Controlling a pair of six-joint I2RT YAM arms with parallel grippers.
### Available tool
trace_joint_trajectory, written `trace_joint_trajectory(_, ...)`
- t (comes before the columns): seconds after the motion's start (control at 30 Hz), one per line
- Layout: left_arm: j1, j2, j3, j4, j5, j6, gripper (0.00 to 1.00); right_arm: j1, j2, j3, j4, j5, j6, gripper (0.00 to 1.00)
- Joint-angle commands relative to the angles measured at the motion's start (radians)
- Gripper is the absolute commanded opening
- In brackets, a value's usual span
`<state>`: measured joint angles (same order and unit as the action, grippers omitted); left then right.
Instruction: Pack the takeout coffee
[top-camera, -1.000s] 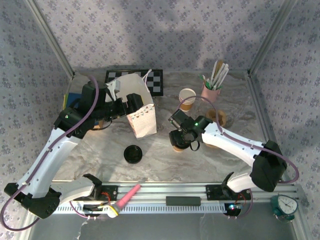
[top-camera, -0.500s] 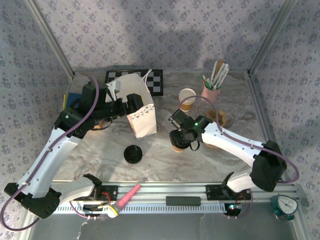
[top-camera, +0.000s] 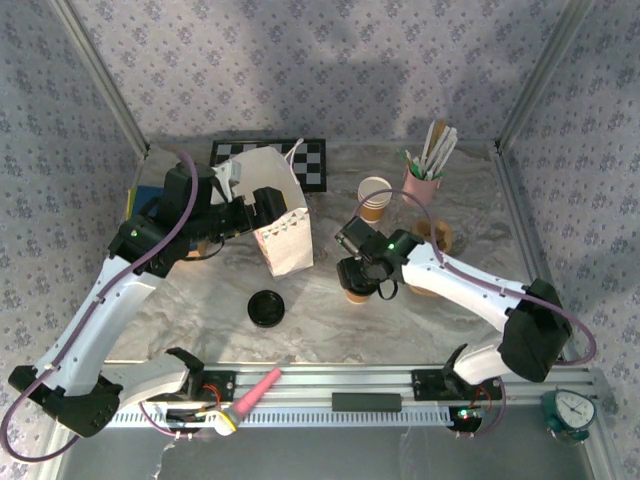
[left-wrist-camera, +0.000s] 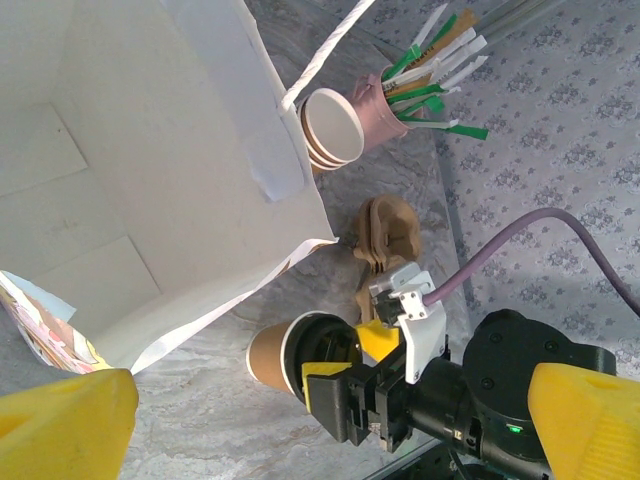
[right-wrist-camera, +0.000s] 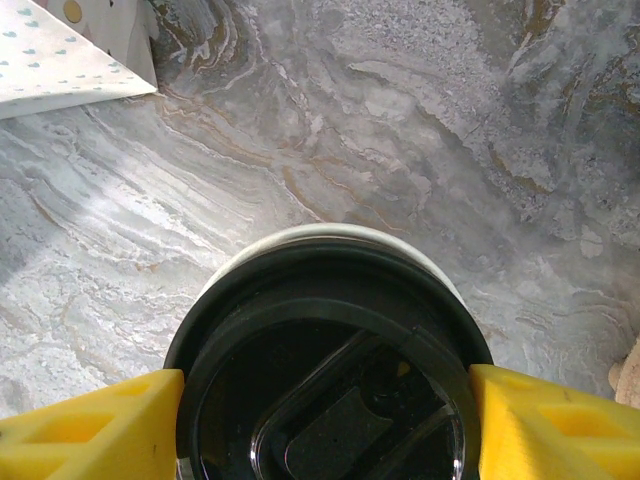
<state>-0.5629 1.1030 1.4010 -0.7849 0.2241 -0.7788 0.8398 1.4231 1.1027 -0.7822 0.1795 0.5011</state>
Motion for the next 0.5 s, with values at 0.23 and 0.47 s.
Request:
trace_joint_trajectory(0.23,0.003,-0.008,-0.005,0.019,0.024,-0.005,1.00,0.006,0.013,-0.009,-0.003,-0.002,0.008,0.71)
trace_joint_trajectory(0.47,0.002,-0.005,-0.004,0.019,0.026,-0.004,1.00,0.006,0.014,-0.005,-0.009,0.001,0.010,0.76)
